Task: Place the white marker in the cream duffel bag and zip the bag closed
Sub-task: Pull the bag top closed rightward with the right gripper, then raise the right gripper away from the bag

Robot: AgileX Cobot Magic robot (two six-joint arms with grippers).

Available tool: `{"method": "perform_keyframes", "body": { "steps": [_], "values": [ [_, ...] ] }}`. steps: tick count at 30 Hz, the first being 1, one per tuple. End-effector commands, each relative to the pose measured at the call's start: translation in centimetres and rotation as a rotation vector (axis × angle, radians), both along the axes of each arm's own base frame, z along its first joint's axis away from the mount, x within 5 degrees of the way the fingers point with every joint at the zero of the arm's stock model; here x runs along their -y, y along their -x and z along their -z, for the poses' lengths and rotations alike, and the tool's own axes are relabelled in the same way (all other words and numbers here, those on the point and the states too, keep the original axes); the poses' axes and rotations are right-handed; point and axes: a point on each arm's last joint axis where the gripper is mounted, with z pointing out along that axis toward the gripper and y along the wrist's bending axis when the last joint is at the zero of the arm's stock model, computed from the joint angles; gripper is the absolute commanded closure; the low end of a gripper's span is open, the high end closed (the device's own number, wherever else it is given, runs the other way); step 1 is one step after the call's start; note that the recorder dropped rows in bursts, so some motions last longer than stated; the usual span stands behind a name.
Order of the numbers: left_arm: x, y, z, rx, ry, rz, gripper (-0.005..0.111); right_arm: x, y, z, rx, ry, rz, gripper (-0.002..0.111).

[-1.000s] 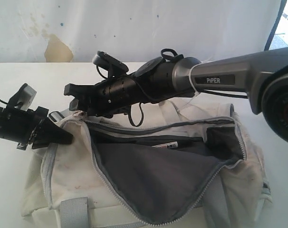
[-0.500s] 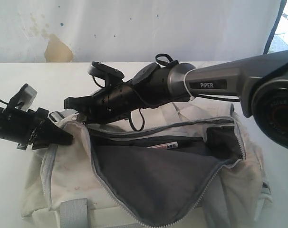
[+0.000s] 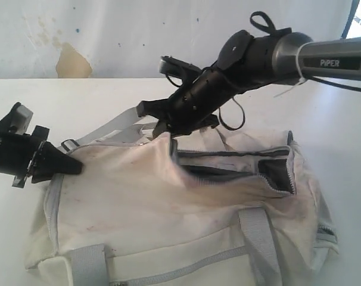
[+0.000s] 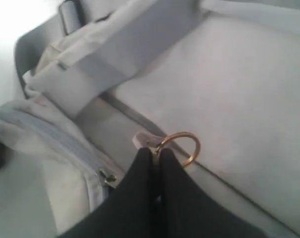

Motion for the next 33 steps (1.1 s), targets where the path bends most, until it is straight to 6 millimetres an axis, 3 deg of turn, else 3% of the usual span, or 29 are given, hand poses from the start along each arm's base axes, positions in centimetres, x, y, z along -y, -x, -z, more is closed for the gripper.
{"method": "perform_keyframes", "body": {
  "steps": [1,13,22,27,33],
  "values": [
    [-1.6,-0.4,-0.4,-0.007,0.044,-0.082,0.107,3.4,-1.0,-1.2,0.021,0.093,0.036,0.108],
    [-5.1,-0.4,-0.7,-0.023,0.090,-0.205,0.107,12.8,-2.2,-4.0,0.011,0.275,0.153,0.108],
    [-6.5,-0.6,-0.7,-0.041,0.098,-0.292,0.107,17.9,-2.6,-4.9,-0.037,0.281,0.265,0.108],
    [-6.5,-0.9,-1.1,0.020,0.135,-0.291,0.107,17.8,-2.4,-5.8,-0.028,0.223,0.289,0.108],
    [-6.2,-0.9,-1.2,0.050,0.125,-0.268,0.107,16.3,-2.2,-6.5,-0.027,0.125,0.259,0.108]
  ]
}}
